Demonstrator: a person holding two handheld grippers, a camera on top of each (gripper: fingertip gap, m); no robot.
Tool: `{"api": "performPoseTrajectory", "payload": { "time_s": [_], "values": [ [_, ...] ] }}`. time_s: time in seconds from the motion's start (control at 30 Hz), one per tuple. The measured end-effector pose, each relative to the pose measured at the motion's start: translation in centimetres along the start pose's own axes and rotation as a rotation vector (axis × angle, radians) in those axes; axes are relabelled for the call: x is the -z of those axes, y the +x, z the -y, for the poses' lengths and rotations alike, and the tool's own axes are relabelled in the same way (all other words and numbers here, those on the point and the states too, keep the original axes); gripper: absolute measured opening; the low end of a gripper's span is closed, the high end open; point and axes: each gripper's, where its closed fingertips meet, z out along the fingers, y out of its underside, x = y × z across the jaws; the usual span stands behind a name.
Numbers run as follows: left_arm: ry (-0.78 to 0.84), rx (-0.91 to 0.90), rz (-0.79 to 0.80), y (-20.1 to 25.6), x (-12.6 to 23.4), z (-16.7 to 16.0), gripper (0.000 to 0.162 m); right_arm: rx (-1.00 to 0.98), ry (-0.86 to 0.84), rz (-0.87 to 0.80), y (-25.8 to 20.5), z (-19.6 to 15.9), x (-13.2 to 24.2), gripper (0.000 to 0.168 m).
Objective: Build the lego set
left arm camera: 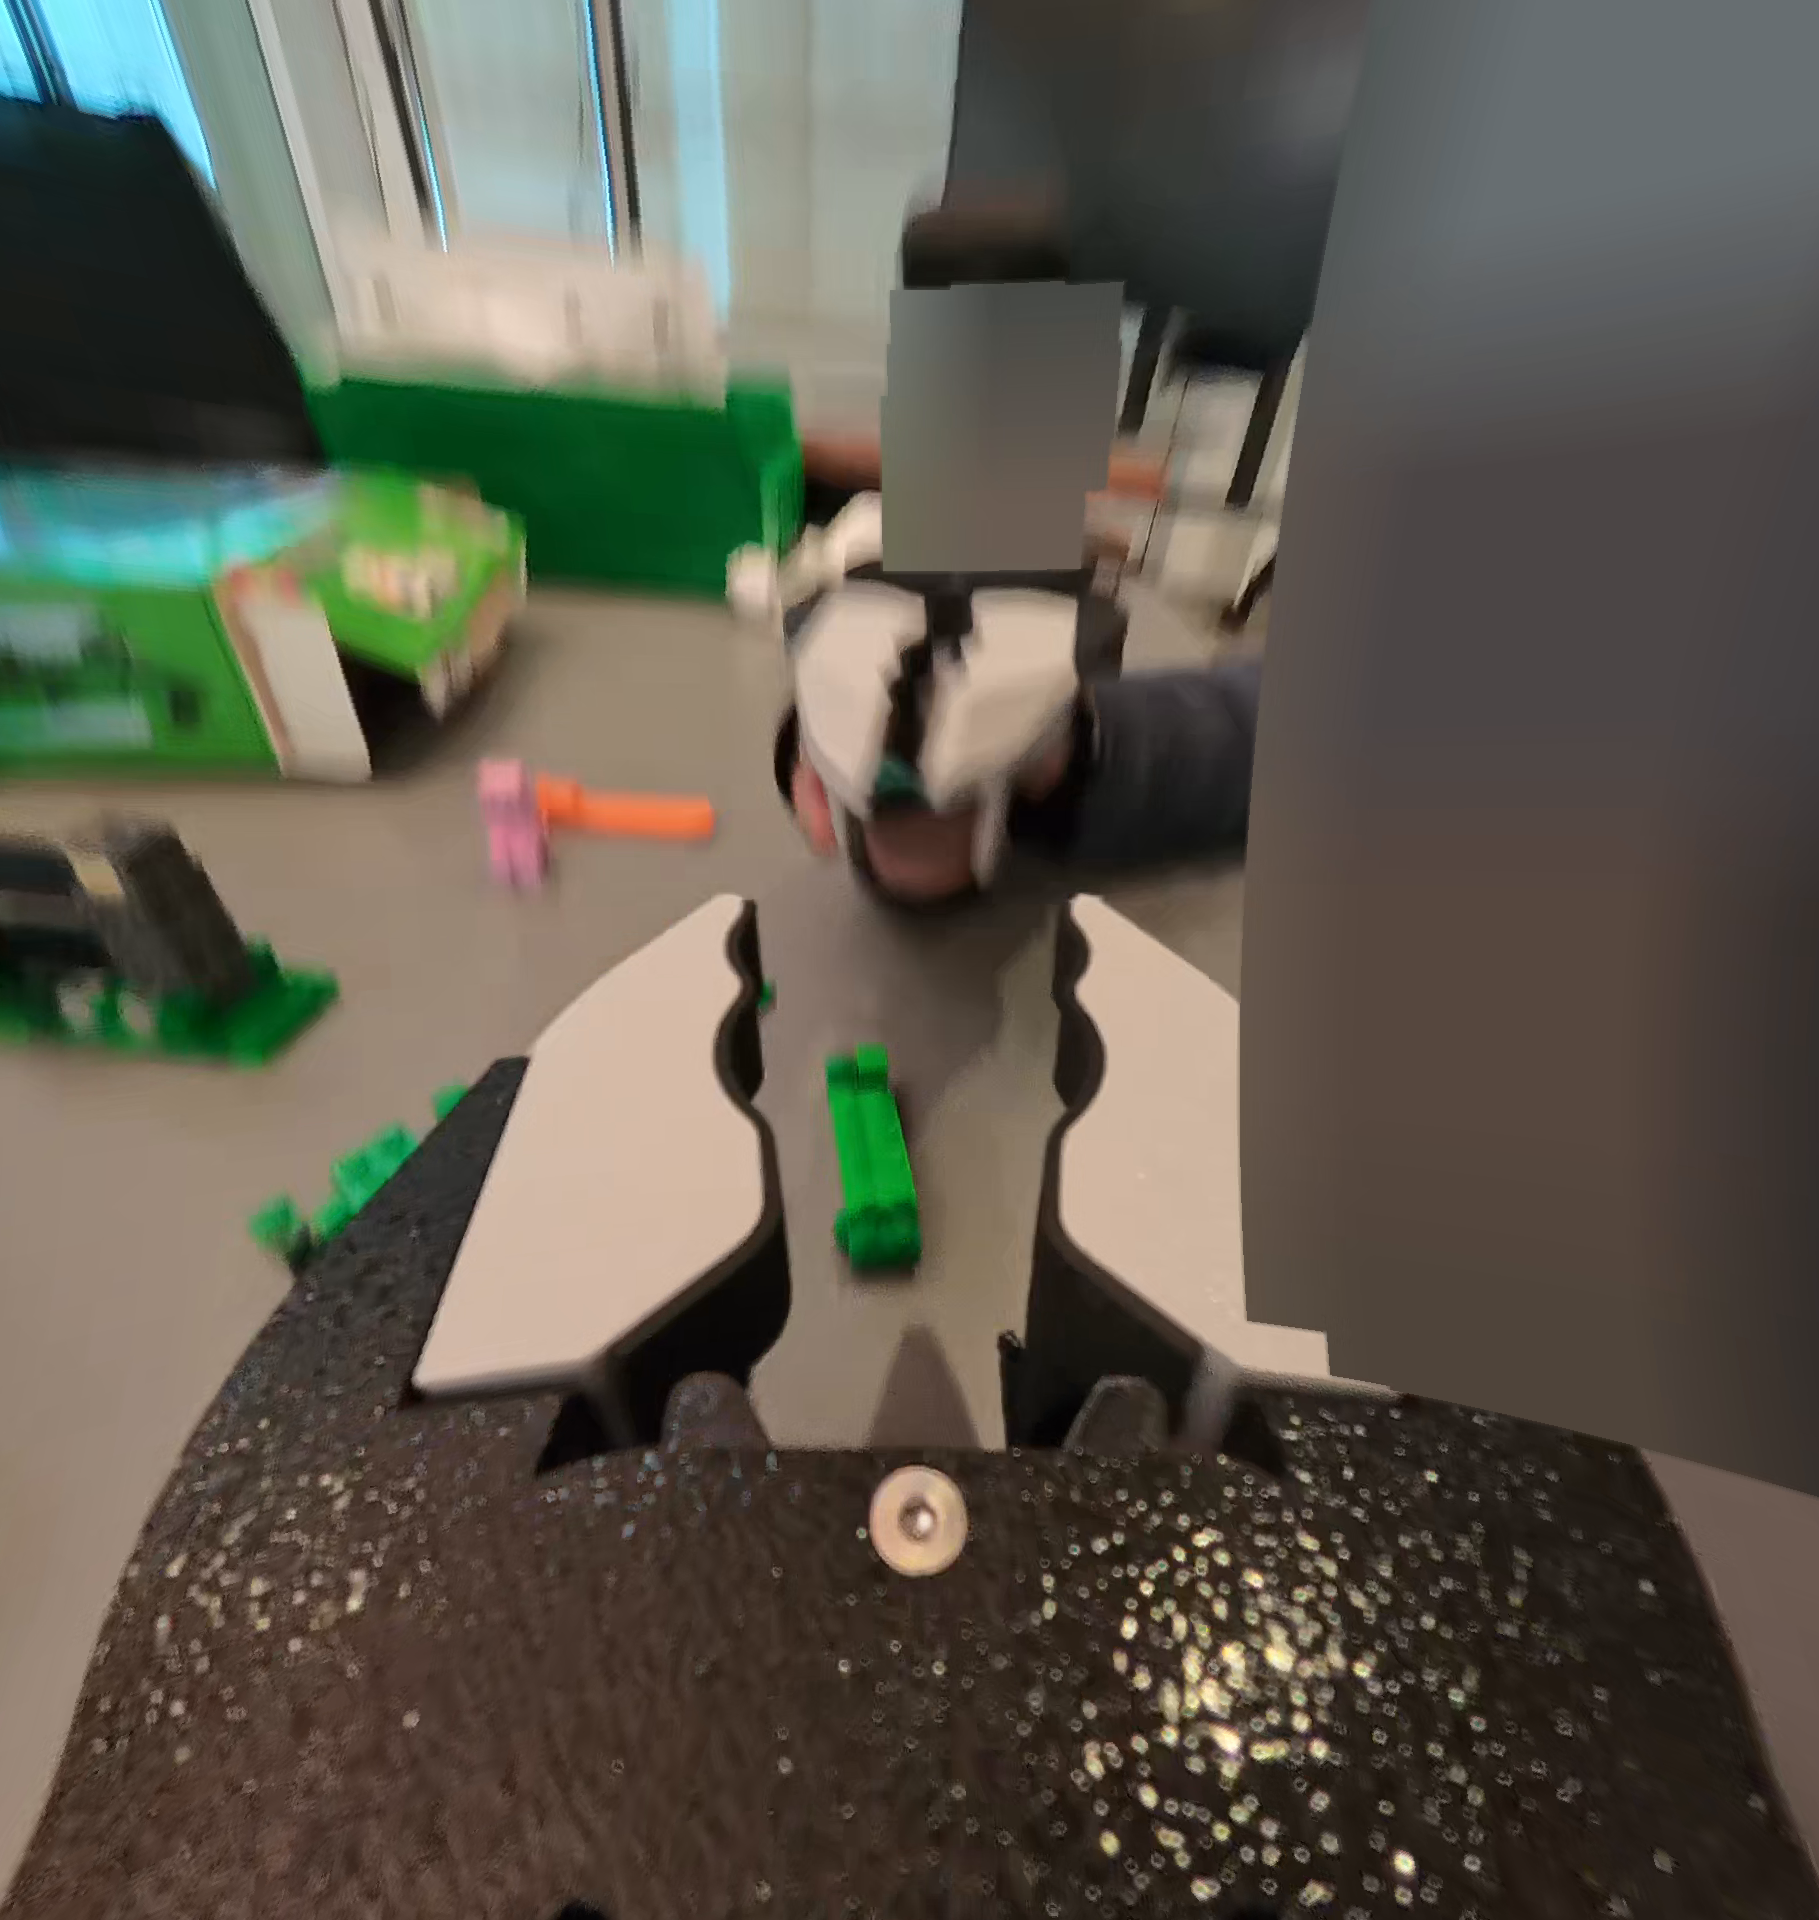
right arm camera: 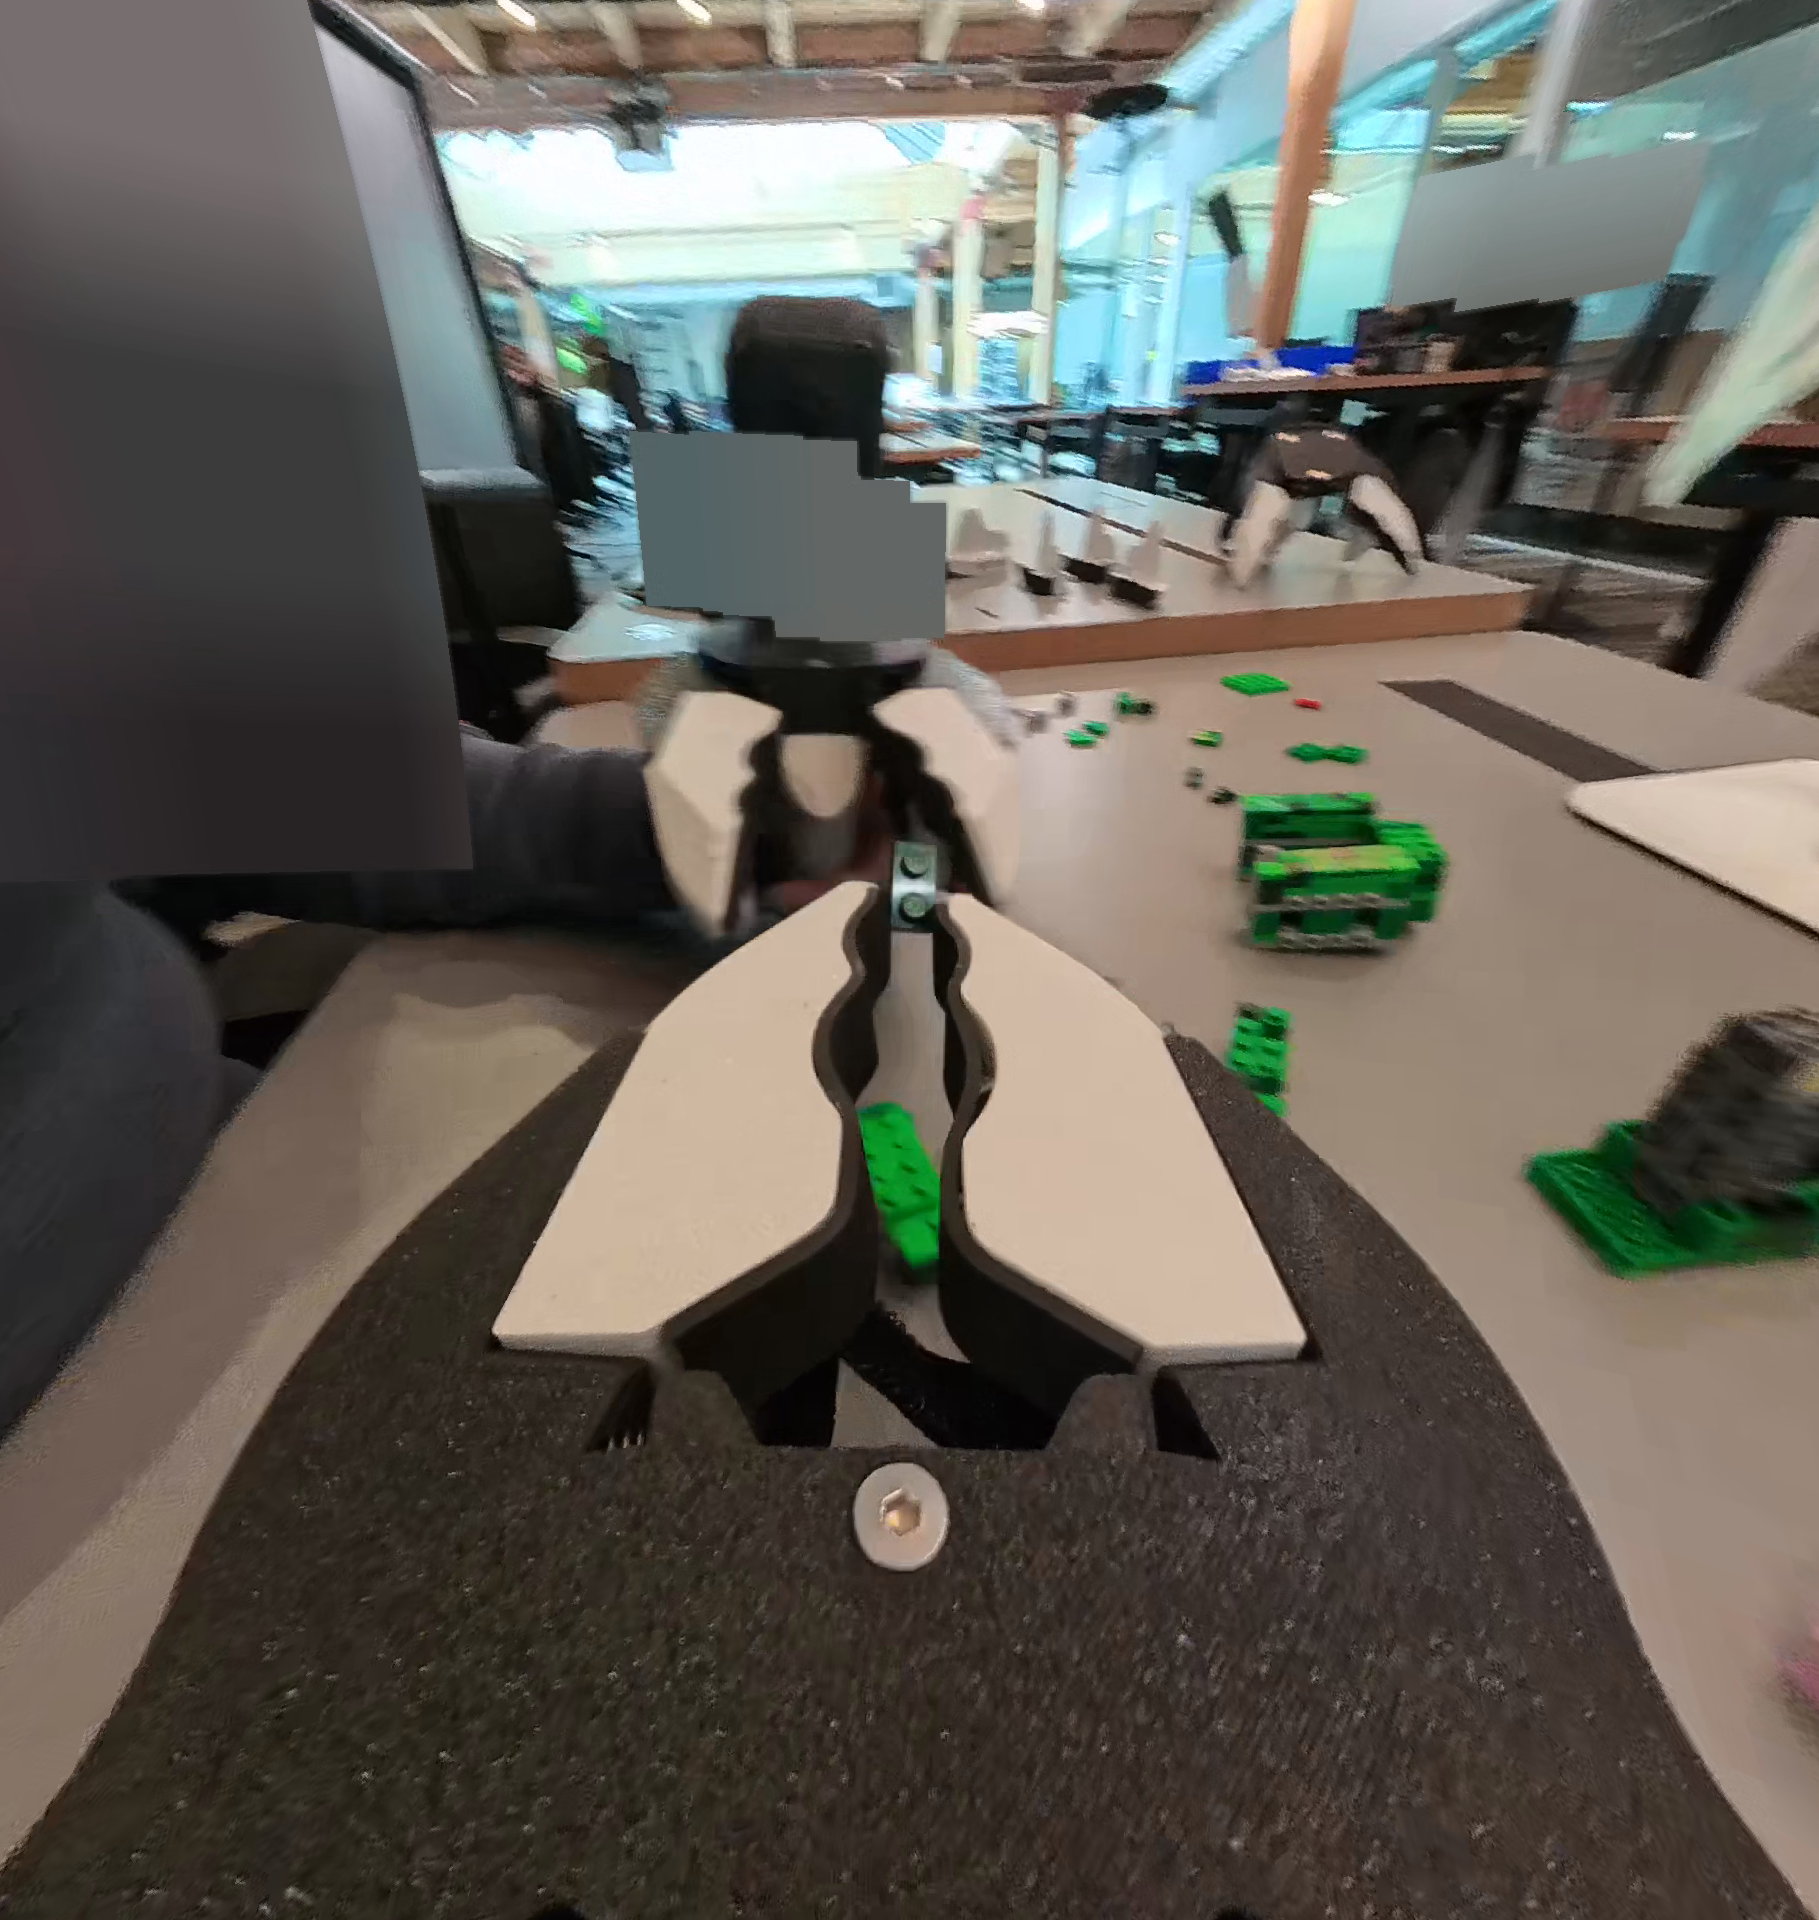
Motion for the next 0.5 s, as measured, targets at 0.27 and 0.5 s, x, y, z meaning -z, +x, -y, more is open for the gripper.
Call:
{"api": "performPoseTrajectory", "payload": {
  "time_s": [0.27, 0.5],
  "values": [
    [-0.397, -0.035, 0.154, -0.6, -0.2, -4.9, 0.051, 0.075, -0.14, -0.307, 2.5, -1.7, 1.3, 0.007],
    [-0.569, -0.008, 0.132, -0.1, -0.3, -7.8, 0.05, 0.116, -0.345, -0.42, 2.5, -3.7, 1.9, 0.007]
  ]
}}
